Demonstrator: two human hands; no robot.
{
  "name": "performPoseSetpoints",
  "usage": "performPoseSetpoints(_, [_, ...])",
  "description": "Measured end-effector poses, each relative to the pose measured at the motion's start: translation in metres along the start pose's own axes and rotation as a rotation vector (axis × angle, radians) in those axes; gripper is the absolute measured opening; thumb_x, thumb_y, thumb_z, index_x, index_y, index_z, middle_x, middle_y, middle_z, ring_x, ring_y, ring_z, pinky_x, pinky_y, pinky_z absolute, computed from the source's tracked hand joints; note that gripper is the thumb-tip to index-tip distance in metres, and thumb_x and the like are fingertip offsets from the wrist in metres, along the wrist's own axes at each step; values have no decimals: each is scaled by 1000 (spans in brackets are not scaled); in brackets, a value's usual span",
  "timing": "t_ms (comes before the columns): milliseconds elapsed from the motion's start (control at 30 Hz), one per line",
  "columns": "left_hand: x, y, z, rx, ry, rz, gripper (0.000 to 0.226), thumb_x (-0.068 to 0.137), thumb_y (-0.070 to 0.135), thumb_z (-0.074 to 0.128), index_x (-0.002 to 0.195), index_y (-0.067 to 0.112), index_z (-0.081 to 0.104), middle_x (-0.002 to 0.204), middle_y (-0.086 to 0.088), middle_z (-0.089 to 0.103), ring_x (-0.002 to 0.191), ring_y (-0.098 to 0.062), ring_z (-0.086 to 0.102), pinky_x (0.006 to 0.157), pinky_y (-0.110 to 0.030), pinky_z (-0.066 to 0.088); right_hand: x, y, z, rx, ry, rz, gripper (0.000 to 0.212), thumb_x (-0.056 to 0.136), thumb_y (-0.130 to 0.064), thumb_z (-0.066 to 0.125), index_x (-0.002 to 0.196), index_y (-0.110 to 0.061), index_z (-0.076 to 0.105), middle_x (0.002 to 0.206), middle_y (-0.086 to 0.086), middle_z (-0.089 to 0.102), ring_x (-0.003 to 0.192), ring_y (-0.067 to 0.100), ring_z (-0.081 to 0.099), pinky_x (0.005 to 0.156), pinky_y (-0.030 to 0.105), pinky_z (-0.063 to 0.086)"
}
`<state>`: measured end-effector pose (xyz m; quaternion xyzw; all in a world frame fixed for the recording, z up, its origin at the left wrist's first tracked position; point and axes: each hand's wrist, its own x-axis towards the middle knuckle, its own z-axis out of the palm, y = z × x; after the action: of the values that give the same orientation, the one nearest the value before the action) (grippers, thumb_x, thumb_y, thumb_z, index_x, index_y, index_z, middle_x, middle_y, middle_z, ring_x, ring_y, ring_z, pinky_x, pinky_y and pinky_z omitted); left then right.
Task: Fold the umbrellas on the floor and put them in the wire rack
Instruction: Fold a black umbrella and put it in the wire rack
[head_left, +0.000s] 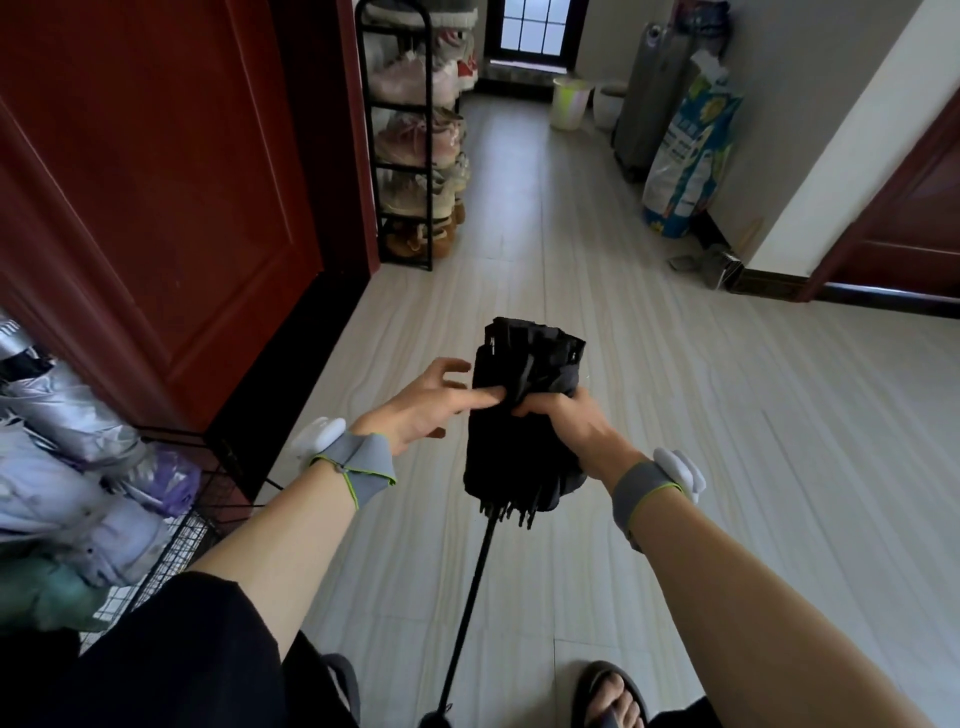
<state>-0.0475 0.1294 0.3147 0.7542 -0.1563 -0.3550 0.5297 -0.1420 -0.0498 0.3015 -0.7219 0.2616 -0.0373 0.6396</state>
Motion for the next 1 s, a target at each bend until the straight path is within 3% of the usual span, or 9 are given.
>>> performPoseSetpoints(33, [1, 0, 3, 24, -21, 10, 77, 71, 60, 81, 134, 32, 47, 124, 8, 66, 114, -12, 62, 92, -37, 51, -2, -2, 2, 21, -41, 29, 15, 81, -2, 71, 91, -12, 73, 85, 8, 75, 80, 23, 72, 70, 30, 60])
performPoseSetpoints(133, [2, 4, 13, -54, -51, 103, 28, 86, 39, 78, 109, 33, 64, 98, 13, 75, 91, -5, 71, 70, -21, 56, -2, -4, 13, -9, -167, 53, 27, 74, -8, 75, 101, -10, 75, 97, 16, 77, 93, 33, 74, 86, 43, 61])
performPoseSetpoints(200, [3, 7, 16, -121, -5, 123, 16, 89, 30, 75, 104, 26, 71, 94, 7, 78, 89, -10, 73, 73, -23, 59, -2, -5, 20, -73, -223, 15, 27, 71, -7, 78, 99, -8, 75, 94, 15, 77, 92, 32, 74, 86, 43, 62])
performPoseSetpoints(333, [14, -2, 13, -115, 139, 44, 40, 74, 35, 79, 113, 28, 70, 106, 3, 76, 103, -20, 71, 97, -39, 55, -2, -3, 25, -209, -308, -106, 34, 79, 0, 84, 108, -12, 70, 95, -2, 75, 84, 4, 74, 75, 17, 57])
performPoseSetpoints(500, [15, 2, 25, 114, 116, -64, 83, 80, 53, 67, 147, 22, 31, 129, -2, 60, 117, -22, 58, 103, -42, 49, 0, 9, 35, -455, -241, -141, 52, 61, -58, 89, 106, -37, 73, 98, -10, 77, 93, 8, 74, 88, 37, 60])
performPoseSetpoints(667, [2, 6, 6, -171, -186, -79, 55, 88, 56, 66, 131, 22, 62, 125, -2, 69, 97, -30, 72, 91, -47, 58, 0, 1, 16, -321, -57, -4, 23, 69, -27, 82, 91, -22, 75, 92, 1, 76, 89, 19, 72, 89, 40, 60])
performPoseSetpoints(800, [-1, -4, 0, -64, -136, 42, 87, 74, 50, 81, 149, 32, 39, 137, 9, 56, 123, -11, 55, 101, -26, 43, -5, -7, 8, 123, 28, 64, 13, 82, -5, 69, 94, -6, 72, 100, 20, 75, 93, 35, 72, 89, 46, 58])
performPoseSetpoints(867, [-4, -6, 12, 29, -221, 110, 73, 80, 29, 85, 140, 31, 43, 131, 10, 61, 120, -6, 57, 90, -12, 46, -7, -11, 11, 297, -53, 75, 27, 84, -5, 67, 109, 0, 71, 109, 23, 74, 102, 39, 72, 91, 49, 59])
performPoseSetpoints(1000, [-1, -5, 33, 86, -174, 206, 46, 80, 8, 83, 121, 16, 65, 106, 3, 76, 98, -5, 71, 82, -18, 54, -5, -13, 17, 136, -5, -6, 25, 78, -19, 74, 101, -9, 75, 101, 14, 77, 101, 33, 72, 91, 47, 59])
